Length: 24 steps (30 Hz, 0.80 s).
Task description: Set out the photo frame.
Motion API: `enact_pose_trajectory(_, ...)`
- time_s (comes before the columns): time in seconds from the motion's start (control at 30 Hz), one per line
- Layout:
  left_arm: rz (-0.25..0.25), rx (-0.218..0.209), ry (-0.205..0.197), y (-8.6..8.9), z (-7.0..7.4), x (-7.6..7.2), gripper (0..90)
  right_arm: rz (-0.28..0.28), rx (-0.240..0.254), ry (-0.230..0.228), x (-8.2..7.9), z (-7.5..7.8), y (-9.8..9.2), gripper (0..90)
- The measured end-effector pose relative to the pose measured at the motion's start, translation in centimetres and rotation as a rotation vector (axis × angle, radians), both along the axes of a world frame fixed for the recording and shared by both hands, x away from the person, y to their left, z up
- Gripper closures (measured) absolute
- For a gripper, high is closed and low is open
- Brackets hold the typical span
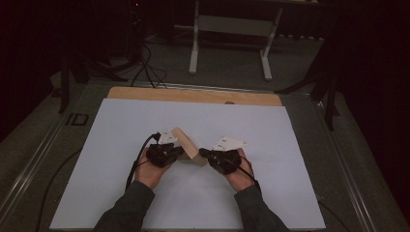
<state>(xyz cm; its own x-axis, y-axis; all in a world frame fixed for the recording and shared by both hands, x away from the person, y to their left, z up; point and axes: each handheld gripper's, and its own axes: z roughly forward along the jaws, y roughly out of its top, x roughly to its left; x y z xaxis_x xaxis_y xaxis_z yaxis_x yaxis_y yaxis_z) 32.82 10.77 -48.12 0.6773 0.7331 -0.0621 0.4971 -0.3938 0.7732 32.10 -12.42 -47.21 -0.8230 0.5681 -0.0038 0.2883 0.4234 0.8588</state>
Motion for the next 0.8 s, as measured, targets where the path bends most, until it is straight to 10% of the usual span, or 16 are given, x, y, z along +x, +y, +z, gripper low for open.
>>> enact_pose_trajectory(0.8, 0.015, -0.052, 0.030, 0.3, -0.3, 0.9, 89.3, 0.049, -0.012, -0.007, -0.6, 0.0, 1.2, 89.7)
